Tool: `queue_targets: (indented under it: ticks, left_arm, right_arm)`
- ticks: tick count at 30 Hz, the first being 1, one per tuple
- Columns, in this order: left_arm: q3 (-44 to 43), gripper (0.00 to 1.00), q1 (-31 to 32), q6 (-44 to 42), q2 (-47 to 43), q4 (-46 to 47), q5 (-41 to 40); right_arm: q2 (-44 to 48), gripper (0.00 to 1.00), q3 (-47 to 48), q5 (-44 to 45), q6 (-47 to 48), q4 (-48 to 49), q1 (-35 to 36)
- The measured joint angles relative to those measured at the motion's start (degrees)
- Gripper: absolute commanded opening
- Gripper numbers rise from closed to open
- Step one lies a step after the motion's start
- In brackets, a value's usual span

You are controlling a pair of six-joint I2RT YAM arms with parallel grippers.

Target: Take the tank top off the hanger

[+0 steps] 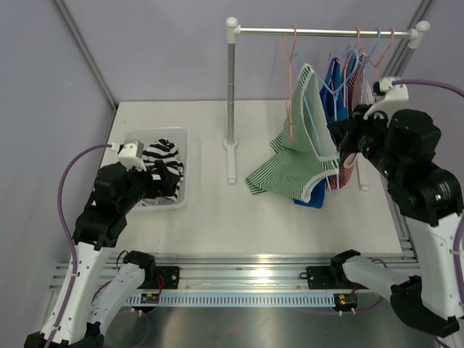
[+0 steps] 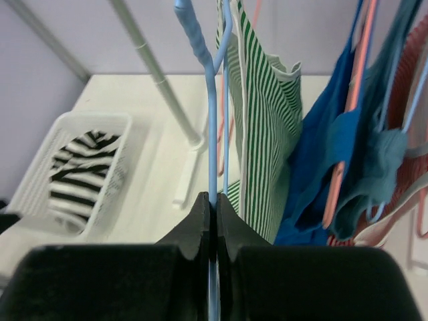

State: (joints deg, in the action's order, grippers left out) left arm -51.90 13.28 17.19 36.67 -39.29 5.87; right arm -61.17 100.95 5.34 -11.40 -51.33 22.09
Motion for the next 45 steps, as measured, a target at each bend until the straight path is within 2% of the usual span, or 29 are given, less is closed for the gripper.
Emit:
queue_targets:
  ticks: [2,5,11,13,18,22,25,27,33,42,45]
  left_arm:
    - [-1.84,0.99,3.45,1.25,1.29,0.46,-0.13]
    - [-5.53,0.99,13.4,3.08,4.0,1.64,-3.1]
    - [-18.38,0.99,40.74,4.28,16.11,5.31,-17.35]
    - [-22.51,0.99,48.13,3.26,20.68,7.5,-21.59]
    - [-30.67,0.99,60.11,-3.04,29.79,14.14,-28.7]
    - [-38.03,0.99,63.91,-8.48,37.46,19.04,-32.46]
    - [-41.9,0.99,64.32,-11.1,42.36,20.92,-33.75]
    - [-43.74,0.95,64.26,-12.17,45.27,21.24,-34.49]
    - [-44.57,0.75,64.17,-13.27,50.49,20.96,-35.98]
    - [-43.58,0.37,62.23,-12.72,51.19,20.98,-37.29]
    - [-41.97,0.32,60.67,-12.07,50.99,20.98,-37.2]
  right_arm:
    - [4.2,0.0,-2.75,-3.37,-0.81,-0.98,0.0]
    - [10.23,0.0,-6.8,-7.63,-1.6,-2.91,0.0]
    - [18.69,0.0,-9.68,-13.68,-1.95,-9.4,0.0]
    - [20.31,0.0,-9.66,-14.05,-1.92,-11.82,0.0]
    - [22.73,0.0,-8.63,-14.8,-1.57,-18.08,0.0]
    - [23.78,0.0,-8.66,-18.47,-0.94,-20.87,0.0]
    - [24.79,0.0,-8.74,-20.5,-0.5,-21.86,0.0]
    - [25.46,0.0,-8.72,-21.4,-0.24,-21.94,0.0]
    - [26.47,0.0,-8.7,-21.57,0.39,-22.64,0.0]
    - [26.51,0.0,-8.66,-22.14,0.72,-23.34,0.0]
    - [26.62,0.0,-8.59,-22.49,0.94,-23.45,0.0]
